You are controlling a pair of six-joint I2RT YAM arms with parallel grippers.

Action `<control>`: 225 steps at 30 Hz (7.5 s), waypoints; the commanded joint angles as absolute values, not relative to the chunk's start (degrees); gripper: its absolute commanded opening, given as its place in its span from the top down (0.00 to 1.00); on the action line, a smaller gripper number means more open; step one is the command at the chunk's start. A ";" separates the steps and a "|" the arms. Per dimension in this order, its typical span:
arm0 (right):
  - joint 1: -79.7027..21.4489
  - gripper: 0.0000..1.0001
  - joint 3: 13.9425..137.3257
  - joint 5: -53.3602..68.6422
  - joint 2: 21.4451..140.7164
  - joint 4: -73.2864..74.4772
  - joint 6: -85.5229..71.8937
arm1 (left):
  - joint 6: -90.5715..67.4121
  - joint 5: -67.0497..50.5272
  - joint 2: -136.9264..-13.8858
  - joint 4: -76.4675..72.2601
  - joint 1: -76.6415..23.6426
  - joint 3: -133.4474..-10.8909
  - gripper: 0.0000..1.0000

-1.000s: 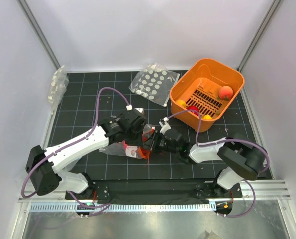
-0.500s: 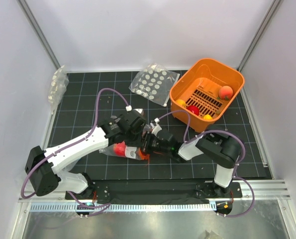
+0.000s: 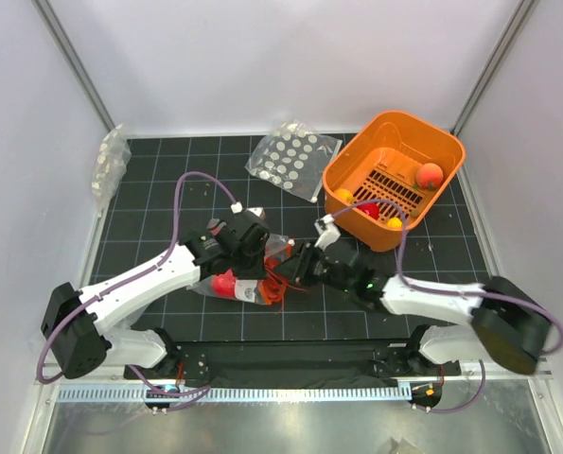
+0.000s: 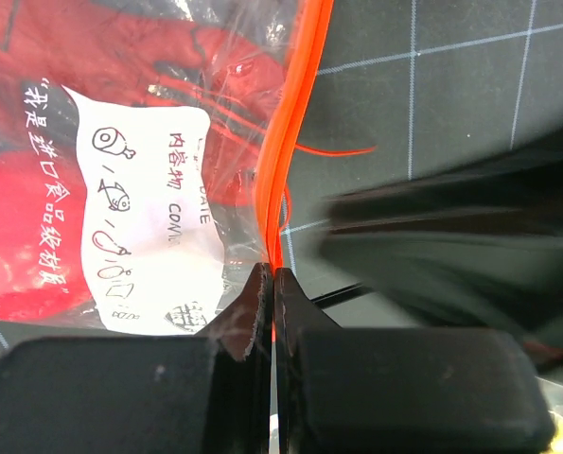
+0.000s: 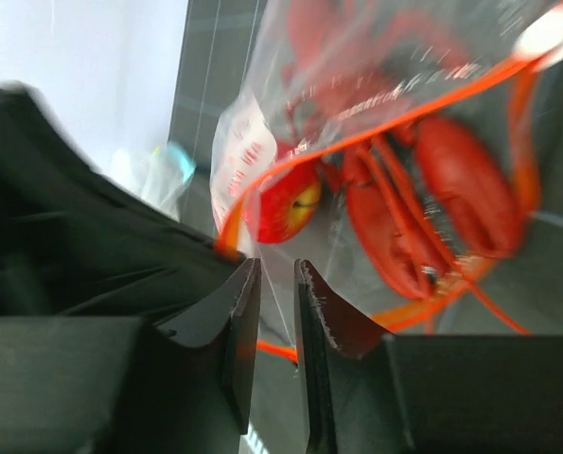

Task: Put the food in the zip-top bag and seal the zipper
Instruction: Place the fake fruit in the zipper food storage bag, then pick up the fake fruit from the bin, then place the fake fruit in the zipper food storage bag.

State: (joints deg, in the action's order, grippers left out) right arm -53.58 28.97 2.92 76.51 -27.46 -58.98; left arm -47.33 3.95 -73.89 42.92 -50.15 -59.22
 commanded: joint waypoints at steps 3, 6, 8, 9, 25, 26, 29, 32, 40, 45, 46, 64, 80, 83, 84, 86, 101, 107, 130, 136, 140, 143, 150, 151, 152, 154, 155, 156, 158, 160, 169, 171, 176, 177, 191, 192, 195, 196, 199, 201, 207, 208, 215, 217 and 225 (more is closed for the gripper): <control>-53.09 0.73 33.57 -14.03 58.29 0.58 -50.63 | -46.58 3.96 -73.83 40.43 -49.83 -58.10 1.00; -53.09 0.69 37.96 -22.37 51.87 12.98 -49.14 | -46.23 3.43 -74.88 39.38 -49.75 -57.92 1.00; -52.65 0.66 43.12 -26.70 50.02 19.65 -46.86 | -45.71 3.08 -75.49 39.11 -49.75 -58.01 1.00; -52.21 0.64 45.50 -28.89 50.01 21.69 -45.45 | -45.18 2.38 -75.76 39.02 -49.83 -58.09 1.00; -8.72 0.38 85.15 -17.75 78.91 43.94 -33.93 | -41.22 0.70 -75.67 39.82 -49.83 -58.36 1.00; -7.66 0.35 87.08 -17.84 82.06 44.03 -33.75 | -41.13 0.44 -75.59 39.73 -49.83 -58.27 1.00; -5.37 0.21 92.25 -20.11 88.74 45.08 -32.52 | -40.43 0.61 -75.50 39.38 -49.83 -58.62 1.00; -4.05 0.13 97.28 -23.55 93.85 46.49 -31.64 | -39.90 0.53 -75.67 39.11 -49.83 -59.06 1.00; -1.32 0.00 109.23 -30.40 109.06 51.06 -31.64 | -37.80 -2.81 -76.46 38.67 -49.83 -59.85 1.00; 0.86 0.00 111.00 -31.02 113.55 50.71 -30.85 | -36.57 -4.66 -78.31 37.62 -49.83 -60.12 1.00; 1.14 0.00 111.35 -31.03 114.86 50.36 -30.76 | -36.04 -5.09 -78.40 37.27 -49.83 -60.12 1.00; 3.60 0.05 119.71 -35.15 131.22 46.23 -28.39 | -28.30 -10.28 -84.19 35.77 -49.83 -62.75 1.00; 3.52 0.53 94.32 -17.85 105.84 21.54 -20.39 | -25.49 -12.74 -86.92 36.74 -49.75 -66.36 1.00; 3.43 0.57 92.55 -11.36 101.43 21.00 -20.13 | -25.58 -13.36 -86.75 36.65 -49.75 -66.45 1.00; 3.43 0.57 92.29 -8.47 99.42 21.27 -20.21 | -25.66 -13.53 -86.75 36.65 -49.75 -66.45 1.00; 3.08 0.57 91.59 -5.29 97.13 21.62 -20.82 | -25.93 -13.88 -86.40 36.65 -49.75 -66.36 1.00; -16.34 0.60 73.49 -3.33 66.13 28.03 -25.13 | -28.48 -11.08 -80.25 36.92 -49.75 -65.13 1.00; -23.46 0.64 63.38 -5.54 52.85 34.52 -30.93 | -30.58 -10.46 -78.75 36.83 -49.66 -63.81 1.00; -25.66 0.68 48.61 9.40 43.77 32.88 -34.27 | -33.84 -4.57 -73.22 39.10 -49.57 -64.68 1.00; -28.65 0.70 46.14 9.41 46.58 27.25 -35.60 | -33.75 -3.87 -73.65 39.99 -49.40 -65.83 1.00; -32.68 0.70 43.61 8.26 48.51 24.53 -36.21 | -33.75 -3.52 -74.00 39.99 -49.13 -66.27 1.00; -35.50 0.71 41.23 7.48 49.83 20.75 -38.23 | -33.84 -3.43 -74.00 40.08 -48.87 -66.45 1.00; -44.03 0.72 36.30 5.19 53.96 13.10 -40.87 | -35.33 -3.08 -73.65 40.52 -48.43 -67.41 1.00; -45.25 0.72 36.12 5.19 54.75 11.70 -40.70 | -35.59 -3.08 -73.65 40.52 -48.43 -67.41 1.00; -45.61 0.72 35.86 5.36 56.06 11.08 -40.61 | -36.20 -3.08 -73.57 40.52 -48.51 -67.50 1.00; -45.96 0.72 35.68 6.76 57.74 8.28 -40.26 | -36.82 -3.34 -73.39 40.52 -48.43 -67.67 1.00; -46.05 0.72 35.60 7.12 58.70 7.30 -40.17 | -37.52 -3.69 -73.21 40.52 -48.51 -67.50 1.00; -46.05 0.72 35.51 8.08 60.80 4.95 -40.08 | -37.96 -3.87 -72.86 40.43 -48.43 -67.33 1.00; -46.14 0.72 35.77 9.22 63.27 2.74 -39.21 | -38.58 -4.74 -72.51 40.25 -48.43 -67.06 1.00; -46.14 0.72 36.47 9.84 66.78 0.28 -38.68 | -38.85 -5.36 -71.99 40.08 -48.43 -66.97 1.00; -48.07 0.72 43.06 15.64 76.81 -7.54 -35.95 | -40.25 -11.07 -70.84 39.11 -48.43 -69.08 1.00; -48.78 0.72 44.12 17.48 77.43 -9.04 -35.77 | -40.87 -11.08 -70.58 39.02 -48.51 -68.73 1.00; -51.59 0.71 41.59 22.24 79.36 -17.04 -38.05 | -43.41 -9.58 -69.17 37.97 -48.43 -66.19 1.00; -52.20 0.71 40.88 22.50 80.06 -18.27 -38.40 | -43.94 -9.41 -68.91 37.53 -48.51 -65.22 1.00; -56.07 0.64 36.91 22.94 83.32 -28.13 -41.14 | -47.99 -9.49 -66.27 34.01 -48.43 -59.77 1.00; -56.51 0.63 36.83 23.37 83.41 -27.69 -40.70 | -47.99 -9.49 -66.27 34.01 -48.34 -59.42 1.00; -57.13 0.64 36.21 23.91 83.23 -27.42 -40.26 | -47.72 -9.05 -65.92 33.66 -48.34 -57.92 1.00; -57.91 0.64 35.69 23.82 83.23 -27.33 -40.08 | -47.64 -8.97 -65.66 33.58 -48.43 -57.57 1.00; -59.59 0.64 35.33 23.73 84.02 -26.81 -39.12 | -47.55 -8.53 -64.87 33.40 -48.34 -55.82 1.00; -60.55 0.63 35.51 23.47 85.86 -26.89 -38.85 | -47.37 -8.18 -63.99 33.22 -48.25 -53.89 1.00; -62.40 0.49 37.71 23.55 91.39 -29.08 -40.07 | -46.14 -6.86 -60.12 32.34 -48.34 -48.00 1.00; -62.32 0.40 37.44 23.38 91.93 -29.96 -41.21 | -45.97 -6.59 -58.73 32.34 -48.34 -46.86 1.00; -62.31 0.08 38.23 22.68 91.32 -31.12 -41.75 | -45.17 -4.66 -53.62 34.71 -48.25 -45.18 1.00; -62.31 0.08 38.67 22.24 90.36 -28.92 -40.79 | -45.44 -3.96 -53.00 35.33 -48.25 -45.00 1.00; -62.31 0.06 37.79 19.87 83.60 -23.12 -39.55 | -45.88 -3.16 -52.12 37.00 -48.25 -44.74 1.00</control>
State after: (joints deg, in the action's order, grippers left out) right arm -60.38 36.49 16.73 88.86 -22.00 -42.35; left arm -46.35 -9.08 -52.64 39.35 -49.06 -45.17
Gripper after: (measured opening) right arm 0.941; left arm 0.009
